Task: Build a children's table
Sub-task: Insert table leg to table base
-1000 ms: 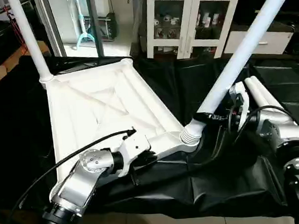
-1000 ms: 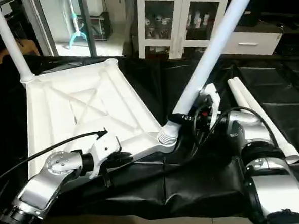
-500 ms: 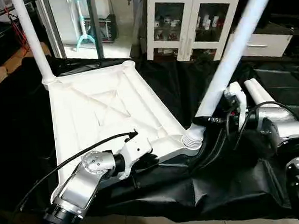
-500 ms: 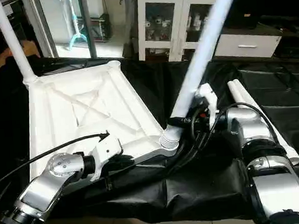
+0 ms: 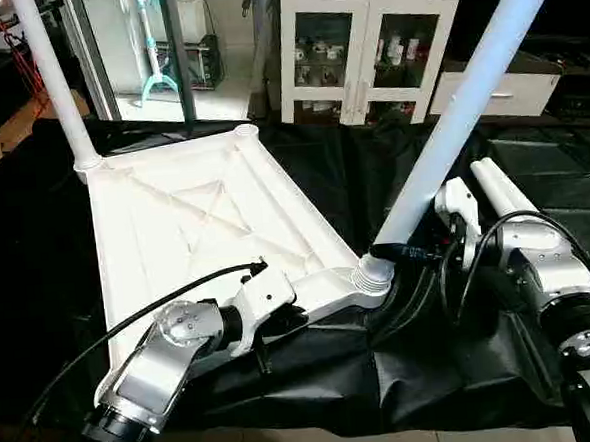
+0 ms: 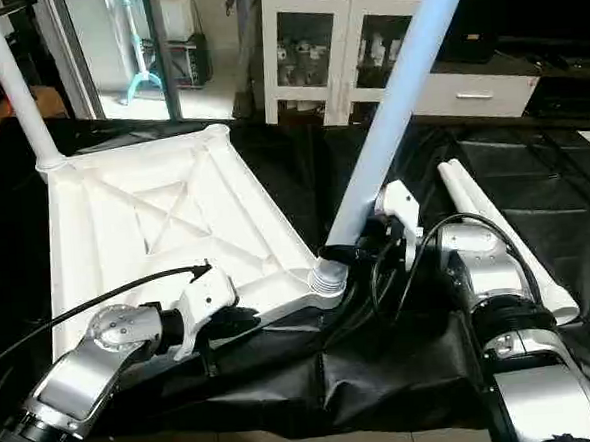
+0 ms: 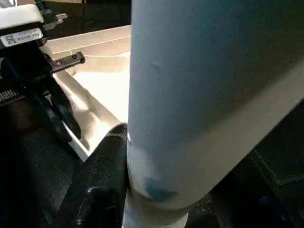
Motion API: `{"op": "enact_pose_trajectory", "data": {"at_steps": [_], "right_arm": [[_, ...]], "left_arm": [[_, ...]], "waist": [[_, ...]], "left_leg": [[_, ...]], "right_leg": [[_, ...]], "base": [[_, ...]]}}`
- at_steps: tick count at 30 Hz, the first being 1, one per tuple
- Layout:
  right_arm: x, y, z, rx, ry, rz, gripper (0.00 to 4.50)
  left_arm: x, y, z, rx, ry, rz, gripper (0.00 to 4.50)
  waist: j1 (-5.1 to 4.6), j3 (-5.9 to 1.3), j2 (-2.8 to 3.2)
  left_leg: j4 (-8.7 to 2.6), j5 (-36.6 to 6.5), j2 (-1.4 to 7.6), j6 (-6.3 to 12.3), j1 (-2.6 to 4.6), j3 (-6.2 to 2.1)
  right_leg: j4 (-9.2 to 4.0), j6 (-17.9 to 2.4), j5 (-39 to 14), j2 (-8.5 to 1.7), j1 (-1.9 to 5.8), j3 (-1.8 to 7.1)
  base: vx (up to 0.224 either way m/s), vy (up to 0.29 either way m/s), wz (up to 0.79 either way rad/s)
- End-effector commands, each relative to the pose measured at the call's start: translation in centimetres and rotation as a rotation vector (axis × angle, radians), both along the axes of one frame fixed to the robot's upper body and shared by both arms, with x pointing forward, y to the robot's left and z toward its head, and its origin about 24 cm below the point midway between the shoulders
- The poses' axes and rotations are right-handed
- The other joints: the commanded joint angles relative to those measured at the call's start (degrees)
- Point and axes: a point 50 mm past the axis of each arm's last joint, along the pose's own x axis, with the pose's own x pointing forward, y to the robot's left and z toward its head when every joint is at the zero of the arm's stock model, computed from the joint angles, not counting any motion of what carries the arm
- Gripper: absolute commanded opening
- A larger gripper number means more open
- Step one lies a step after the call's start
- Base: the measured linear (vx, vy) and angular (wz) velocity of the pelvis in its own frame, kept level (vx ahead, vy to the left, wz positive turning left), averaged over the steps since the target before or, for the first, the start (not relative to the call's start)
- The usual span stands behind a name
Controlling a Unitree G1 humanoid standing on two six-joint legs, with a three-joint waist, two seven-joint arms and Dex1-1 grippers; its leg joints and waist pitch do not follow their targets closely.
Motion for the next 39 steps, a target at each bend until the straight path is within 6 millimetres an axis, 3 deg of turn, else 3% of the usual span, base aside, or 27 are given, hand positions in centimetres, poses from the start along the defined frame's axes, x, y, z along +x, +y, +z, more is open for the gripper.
{"op": "enact_pose_trajectory", "data": {"at_steps": [1,8,13,14,16,18,19,22,23,25,28,37,38,39], "right_arm": [[-3.4,-1.4,-6.3,-0.241,0.276,-0.004,1.84],[-3.7,-1.7,-6.7,-0.248,0.313,-0.01,1.84],[-4.2,-2.2,-7.0,-0.233,0.37,-0.011,1.84],[-4.2,-2.3,-6.9,-0.231,0.386,-0.001,1.84],[-4.2,-2.5,-6.7,-0.243,0.411,0.017,1.84],[-3.8,-2.8,-6.1,-0.255,0.442,0.036,1.84],[-3.7,-2.9,-6.0,-0.255,0.449,0.037,1.84],[-3.1,-3.1,-5.2,-0.255,0.461,0.032,1.84],[-2.6,-3.2,-4.6,-0.262,0.449,0.015,1.84],[-2.3,-3.2,-4.4,-0.257,0.448,0.005,1.84],[-2.3,-3.2,-4.3,-0.253,0.447,0.004,1.84],[-2.5,-2.4,-5.2,-0.28,0.355,-0.001,1.84],[-2.5,-1.9,-5.9,-0.27,0.302,-0.072,1.84],[-2.3,-1.5,-6.4,-0.242,0.281,-0.161,1.84]], "left_arm": [[-0.2,-0.7,0.8,-0.04,-0.022,-0.05,0.0],[-0.2,-0.7,0.8,-0.043,-0.019,-0.043,0.0],[-0.4,-0.6,0.7,-0.043,-0.009,-0.043,0.0],[-0.4,-0.6,0.7,-0.042,-0.008,-0.045,0.0],[-0.4,-0.5,0.7,-0.04,-0.005,-0.048,0.0],[-0.4,-0.5,0.7,-0.036,-0.003,-0.055,0.0],[-0.4,-0.4,0.7,-0.035,-0.003,-0.056,0.0],[-0.5,-0.4,0.7,-0.034,-0.002,-0.057,0.0],[-0.5,-0.4,0.7,-0.034,-0.001,-0.057,0.0],[-0.5,-0.4,0.7,-0.035,0.0,-0.056,0.0],[-0.5,-0.4,0.7,-0.036,0.0,-0.054,0.0],[-0.6,-0.3,0.7,-0.038,-0.006,-0.037,0.0],[-0.3,-0.4,0.7,-0.04,-0.006,0.007,0.0],[0.3,-0.4,0.7,-0.038,-0.01,0.075,0.0]], "waist": [[-0.8,0.2,0.15],[-0.84,0.4,-0.09],[-0.88,0.57,-0.07],[-0.87,0.69,0.22],[-0.94,0.57,0.06],[-0.89,0.36,0.12],[-0.77,0.48,0.48],[-0.63,0.3,0.34],[-0.63,0.51,-0.04],[-0.5,0.48,0.13],[-0.35,0.57,-0.05],[-0.55,1.0,-0.19],[-0.54,0.96,0.35],[-0.91,1.21,0.04]], "left_leg": [[-4.99,-21.8,1.97,-0.09,0.97,-0.82],[-5.22,-22.7,2.04,-0.32,0.87,-0.86],[-5.39,-24.2,2.07,-0.79,0.93,-0.98],[-5.51,-24.6,2.06,-0.94,0.93,-1.04],[-5.52,-24.4,2.11,-0.93,0.94,-1.05],[-5.52,-22.1,2.14,-0.32,0.83,-0.92],[-5.56,-21.5,2.15,-0.23,0.86,-0.9],[-5.34,-17.8,2.11,0.9,0.61,-0.62],[-5.35,-17.5,2.12,1.12,0.58,-0.5],[-5.3,-16.8,2.15,1.38,0.72,-0.4],[-5.32,-16.2,2.2,1.57,0.72,-0.28],[-5.88,-19.9,2.3,-0.01,0.74,-0.53],[-5.98,-20.4,2.33,-0.41,0.82,-0.6],[-6.11,-21.8,2.33,-1.22,0.78,-0.58]], "right_leg": [[-6.55,-10.7,-11.3,-3.12,-1.21,2.13],[-6.77,-10.1,-12.8,-3.17,-1.49,2.24],[-7.05,-9.4,-15.2,-3.22,-1.79,2.34],[-7.08,-9.3,-15.4,-3.22,-1.88,2.35],[-7.07,-9.3,-14.8,-3.19,-1.79,2.35],[-6.77,-10.4,-10.3,-3.04,-1.49,2.27],[-6.75,-10.6,-9.2,-3.02,-1.52,2.24],[-6.3,-11.9,-3.6,-2.94,-1.05,2.1],[-6.39,-11.8,-3.3,-2.89,-1.13,2.09],[-6.34,-12.2,-2.7,-2.96,-1.06,2.1],[-6.43,-12.1,-3.0,-3.08,-1.0,2.12],[-7.12,-10.1,-10.3,-3.25,-1.41,2.26],[-7.1,-10.0,-10.7,-3.34,-1.44,2.31],[-7.33,-9.5,-12.7,-3.41,-1.71,2.42]], "base": [[0.0,0.0,0.0],[0.0,0.0,0.0],[0.0,0.0,0.0],[0.0,0.0,0.0],[0.0,0.0,0.0],[0.0,0.0,0.0],[0.0,0.0,0.0],[0.0,0.0,0.0],[0.0,0.0,0.0],[0.0,0.0,0.0],[0.0,0.0,0.0],[0.0,0.0,0.0],[0.0,0.0,0.0],[0.0,0.0,0.0]]}}
